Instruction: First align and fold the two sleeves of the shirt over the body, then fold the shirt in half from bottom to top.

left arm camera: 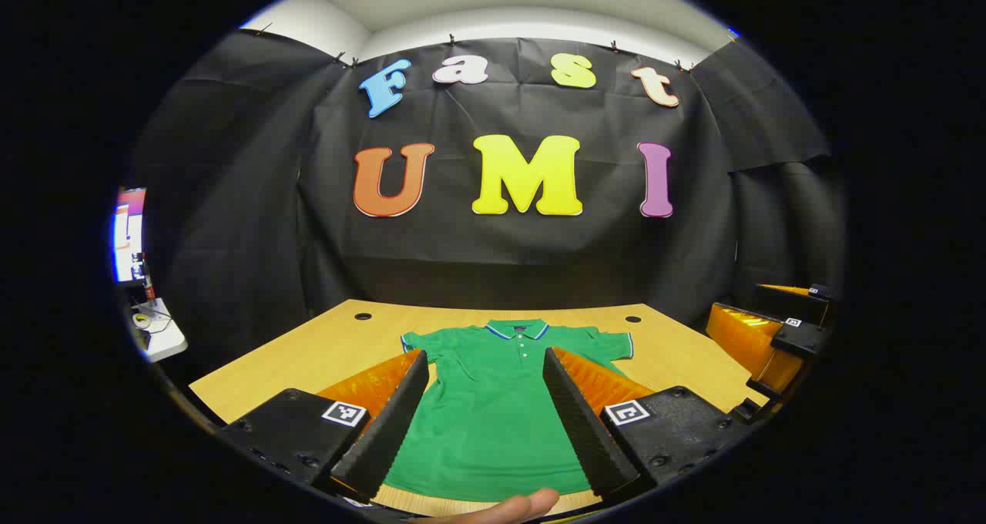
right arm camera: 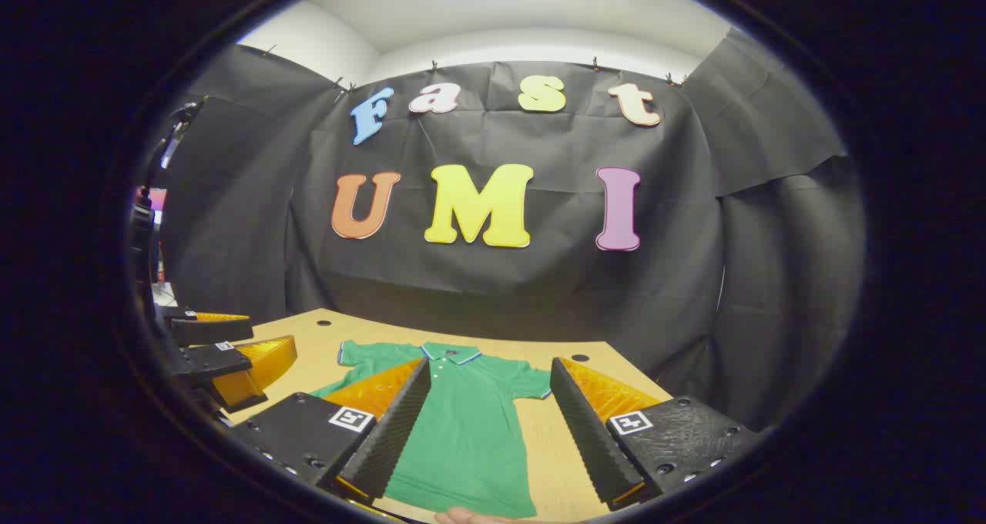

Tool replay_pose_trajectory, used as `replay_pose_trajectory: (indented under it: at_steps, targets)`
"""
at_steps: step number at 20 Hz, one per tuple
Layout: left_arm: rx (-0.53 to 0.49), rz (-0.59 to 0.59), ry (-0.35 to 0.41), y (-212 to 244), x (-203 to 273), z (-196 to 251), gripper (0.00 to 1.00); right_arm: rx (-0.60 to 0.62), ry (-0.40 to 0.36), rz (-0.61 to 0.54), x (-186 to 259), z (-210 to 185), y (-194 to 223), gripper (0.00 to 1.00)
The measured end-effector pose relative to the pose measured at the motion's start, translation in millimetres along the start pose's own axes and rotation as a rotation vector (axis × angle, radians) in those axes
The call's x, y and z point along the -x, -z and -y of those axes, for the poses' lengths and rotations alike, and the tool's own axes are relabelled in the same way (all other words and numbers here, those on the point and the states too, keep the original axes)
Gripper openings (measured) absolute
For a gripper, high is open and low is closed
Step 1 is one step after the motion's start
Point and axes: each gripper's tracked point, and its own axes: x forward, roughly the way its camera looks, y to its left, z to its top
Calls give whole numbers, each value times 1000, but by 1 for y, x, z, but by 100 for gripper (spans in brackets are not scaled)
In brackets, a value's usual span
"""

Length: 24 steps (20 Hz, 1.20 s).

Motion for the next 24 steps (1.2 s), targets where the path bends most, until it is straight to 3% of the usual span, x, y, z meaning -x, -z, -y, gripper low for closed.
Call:
replay_pose_trajectory:
  at_steps: [1,2,3,4,17,24]
  targets:
    - [-2,1,4,0,0,1,100,-7,-2,-5,0,0,2,97]
    - [-6,1,7,0,-1,2,96,-13,1,-9,0,1,2,97]
    - [-14,-3,5,2,-1,2,100,-16,7,-5,0,2,1,97]
    - [-22,-5,-5,3,-2,0,96,-13,12,0,1,3,-1,97]
    - [-44,-5,-42,7,-8,-11,96,30,16,-17,-9,4,5,95]
    - [-43,-4,-52,9,-22,-18,96,21,69,-38,-41,33,10,95]
